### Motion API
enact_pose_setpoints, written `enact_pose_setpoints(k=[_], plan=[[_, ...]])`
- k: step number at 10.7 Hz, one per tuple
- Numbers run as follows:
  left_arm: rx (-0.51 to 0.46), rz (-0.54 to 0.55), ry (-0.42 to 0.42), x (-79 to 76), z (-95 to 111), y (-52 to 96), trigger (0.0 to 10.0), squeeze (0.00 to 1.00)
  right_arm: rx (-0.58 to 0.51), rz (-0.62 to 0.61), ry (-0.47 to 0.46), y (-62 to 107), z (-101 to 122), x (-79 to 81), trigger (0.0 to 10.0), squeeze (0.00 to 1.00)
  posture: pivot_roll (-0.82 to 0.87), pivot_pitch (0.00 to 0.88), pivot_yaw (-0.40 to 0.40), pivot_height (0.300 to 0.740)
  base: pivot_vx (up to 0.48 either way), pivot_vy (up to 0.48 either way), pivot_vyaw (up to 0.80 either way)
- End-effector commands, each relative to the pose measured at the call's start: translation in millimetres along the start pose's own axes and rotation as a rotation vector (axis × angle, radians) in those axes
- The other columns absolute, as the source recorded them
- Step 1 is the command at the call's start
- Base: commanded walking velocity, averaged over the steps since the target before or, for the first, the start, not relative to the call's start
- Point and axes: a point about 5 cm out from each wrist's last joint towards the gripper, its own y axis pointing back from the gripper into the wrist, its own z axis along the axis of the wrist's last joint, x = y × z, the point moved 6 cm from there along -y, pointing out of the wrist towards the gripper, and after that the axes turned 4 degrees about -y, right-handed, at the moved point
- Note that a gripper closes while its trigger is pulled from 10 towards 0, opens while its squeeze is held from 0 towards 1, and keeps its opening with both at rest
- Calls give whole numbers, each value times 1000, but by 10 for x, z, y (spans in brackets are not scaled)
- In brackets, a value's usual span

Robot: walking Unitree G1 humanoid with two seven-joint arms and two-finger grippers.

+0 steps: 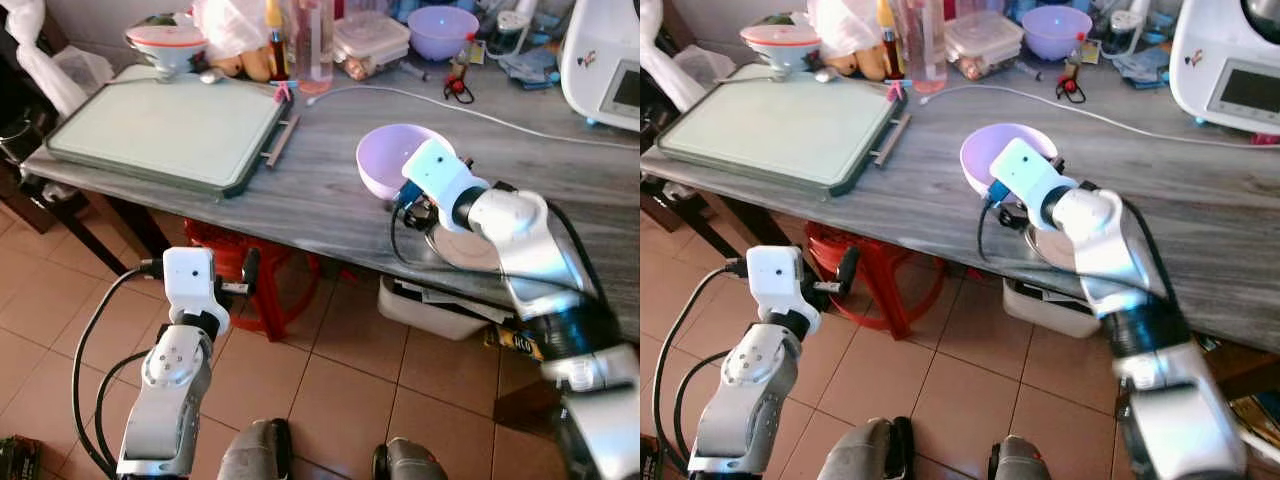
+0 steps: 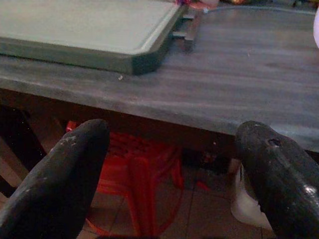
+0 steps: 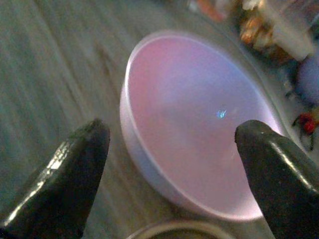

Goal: Setting the table

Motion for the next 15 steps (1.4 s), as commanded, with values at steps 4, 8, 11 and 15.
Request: enact_pose_setpoints(k=[4,8,11,15], plan=[[-10,31,3,71,8,-2,10000,0,-250,-264,-268,319,153,74,10000,0,-43,25,60,740,0,0,0],[-36,36,-7,91,83,-44,10000,0,-152,-501,-563,722,-655,316,10000,0,-46,0,74,740,-271,0,0],[-49,34,-10,90,111,-63,10000,0,-160,-501,-588,692,-684,382,10000,0,-50,0,73,740,-393,0,-800],[-41,34,-3,64,74,-25,10000,0,-176,-481,-581,659,-655,372,10000,0,-45,0,67,740,-391,0,-303]])
